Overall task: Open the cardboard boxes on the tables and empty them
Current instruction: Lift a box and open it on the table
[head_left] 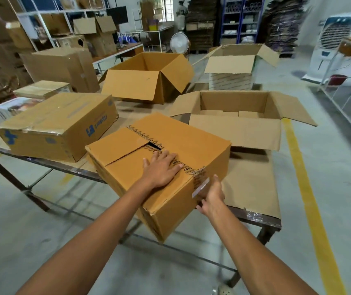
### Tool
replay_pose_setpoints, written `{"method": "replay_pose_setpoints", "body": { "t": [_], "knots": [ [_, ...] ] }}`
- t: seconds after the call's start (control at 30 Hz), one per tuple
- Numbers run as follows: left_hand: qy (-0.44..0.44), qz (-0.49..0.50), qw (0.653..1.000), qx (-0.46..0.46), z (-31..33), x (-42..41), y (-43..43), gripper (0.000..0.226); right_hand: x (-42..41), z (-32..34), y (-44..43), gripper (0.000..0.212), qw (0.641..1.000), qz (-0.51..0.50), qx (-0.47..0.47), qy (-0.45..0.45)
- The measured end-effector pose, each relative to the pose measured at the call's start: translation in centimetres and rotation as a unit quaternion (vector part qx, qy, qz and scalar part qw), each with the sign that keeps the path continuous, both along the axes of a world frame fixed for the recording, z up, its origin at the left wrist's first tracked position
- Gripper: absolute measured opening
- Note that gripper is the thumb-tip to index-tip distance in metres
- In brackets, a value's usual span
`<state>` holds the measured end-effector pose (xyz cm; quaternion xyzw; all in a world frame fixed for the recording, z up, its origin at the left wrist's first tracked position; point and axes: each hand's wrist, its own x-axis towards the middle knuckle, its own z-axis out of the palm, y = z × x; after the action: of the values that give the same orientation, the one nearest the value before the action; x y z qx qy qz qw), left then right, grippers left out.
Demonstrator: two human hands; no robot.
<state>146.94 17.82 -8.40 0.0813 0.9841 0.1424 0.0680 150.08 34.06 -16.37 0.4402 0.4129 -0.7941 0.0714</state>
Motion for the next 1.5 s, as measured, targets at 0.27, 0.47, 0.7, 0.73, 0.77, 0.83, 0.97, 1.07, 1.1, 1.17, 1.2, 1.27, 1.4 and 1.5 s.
{"method": "replay_pose_setpoints", "body": {
  "t": [0.27,0.47,0.7,0.73,0.77,0.83,0.97,1.07,1.1,1.17,1.2,1.27,1.4,1.5],
  "knots": [
    [-0.006,0.003,0.994,0.112,5.3,-0.8,-2.4,0.077,-0.9,1.6,-0.3,0.085,0.968,0.057,-0.195,0.15],
    [-0.001,0.028,0.977,0.212,9.0,-0.2,-4.6,0.063,-2.4,7.4,-2.4,0.075,0.96,0.078,-0.142,0.228],
    [0.078,0.071,0.901,0.42,13.6,0.8,-7.0,0.052,-5.0,15.8,-4.2,0.073,0.917,0.091,0.039,0.387],
    [0.085,0.07,0.878,0.466,14.3,1.1,-7.1,0.049,-5.1,17.1,-4.4,0.075,0.905,0.098,0.072,0.408],
    [0.088,0.073,0.846,0.521,14.7,1.3,-7.1,0.045,-5.4,18.1,-4.5,0.072,0.888,0.107,0.106,0.434],
    [0.097,0.114,0.761,0.631,15.7,1.9,-6.7,0.038,-5.5,20.1,-4.8,0.055,0.851,0.127,0.187,0.475],
    [0.099,0.198,0.639,0.737,14.4,1.3,-8.4,0.061,-5.3,22.9,-4.8,0.053,0.736,0.215,0.381,0.517],
    [0.011,0.21,0.544,0.812,11.7,1.3,-9.5,0.077,-5.4,22.8,-4.9,0.058,0.655,0.297,0.484,0.499],
    [-0.024,0.206,0.518,0.83,10.5,1.6,-9.6,0.08,-5.3,22.5,-5.0,0.057,0.625,0.32,0.51,0.496],
    [-0.077,0.224,0.47,0.85,8.4,2.5,-9.6,0.076,-4.7,21.2,-5.3,0.052,0.568,0.365,0.549,0.492],
    [-0.091,0.243,0.458,0.85,7.6,3.0,-9.9,0.074,-4.6,20.4,-5.5,0.052,0.548,0.38,0.562,0.49],
    [-0.111,0.276,0.434,0.85,6.4,4.0,-10.9,0.063,-4.4,18.6,-5.8,0.057,0.518,0.396,0.583,0.484],
    [-0.12,0.304,0.416,0.849,5.9,5.3,-15.3,0.06,-4.6,15.4,-6.0,0.066,0.505,0.426,0.597,0.454],
    [-0.145,0.284,0.492,0.81,6.1,6.1,-19.5,0.077,-4.3,12.8,-5.7,0.078,0.496,0.468,0.609,0.405]
  ]
}}
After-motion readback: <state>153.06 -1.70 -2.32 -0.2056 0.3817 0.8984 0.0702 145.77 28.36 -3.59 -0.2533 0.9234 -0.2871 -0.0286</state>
